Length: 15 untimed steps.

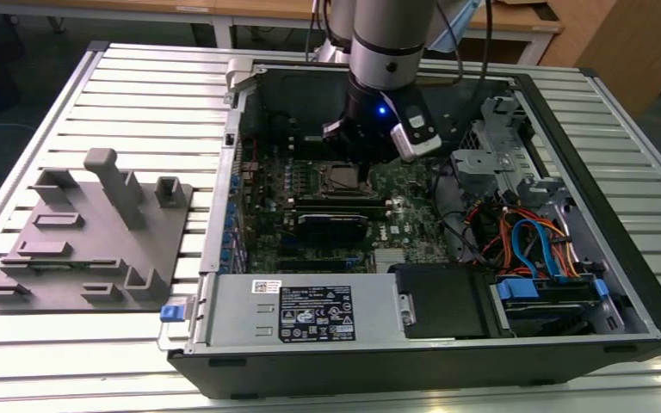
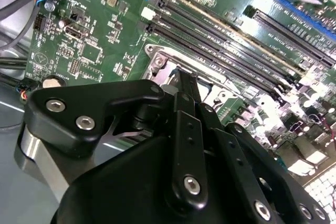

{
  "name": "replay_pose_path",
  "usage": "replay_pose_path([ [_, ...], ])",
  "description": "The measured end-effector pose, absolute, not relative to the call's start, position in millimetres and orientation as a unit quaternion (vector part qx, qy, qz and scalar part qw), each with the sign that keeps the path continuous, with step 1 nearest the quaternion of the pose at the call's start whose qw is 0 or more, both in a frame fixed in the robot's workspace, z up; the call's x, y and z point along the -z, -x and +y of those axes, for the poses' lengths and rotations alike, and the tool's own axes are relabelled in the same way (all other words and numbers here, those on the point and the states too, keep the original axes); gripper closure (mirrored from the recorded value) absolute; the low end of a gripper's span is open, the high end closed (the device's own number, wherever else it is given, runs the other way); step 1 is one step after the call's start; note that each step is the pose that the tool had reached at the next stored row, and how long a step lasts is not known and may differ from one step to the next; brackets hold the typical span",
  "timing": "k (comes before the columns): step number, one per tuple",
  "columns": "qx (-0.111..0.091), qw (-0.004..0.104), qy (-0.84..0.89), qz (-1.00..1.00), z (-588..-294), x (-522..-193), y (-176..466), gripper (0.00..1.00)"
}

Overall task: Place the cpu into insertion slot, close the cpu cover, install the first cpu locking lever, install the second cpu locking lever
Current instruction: 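Install the second cpu locking lever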

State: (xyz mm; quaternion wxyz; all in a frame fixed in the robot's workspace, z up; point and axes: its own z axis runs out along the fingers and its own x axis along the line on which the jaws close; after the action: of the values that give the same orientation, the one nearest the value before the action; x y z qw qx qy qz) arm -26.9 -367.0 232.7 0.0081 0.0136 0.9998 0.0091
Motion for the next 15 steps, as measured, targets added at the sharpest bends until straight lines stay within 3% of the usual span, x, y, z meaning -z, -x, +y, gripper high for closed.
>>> replay_pose_path([
  [15, -0.009, 0.008, -0.014, 1.000, -374.9, -231.2, 35.2, 0.90],
])
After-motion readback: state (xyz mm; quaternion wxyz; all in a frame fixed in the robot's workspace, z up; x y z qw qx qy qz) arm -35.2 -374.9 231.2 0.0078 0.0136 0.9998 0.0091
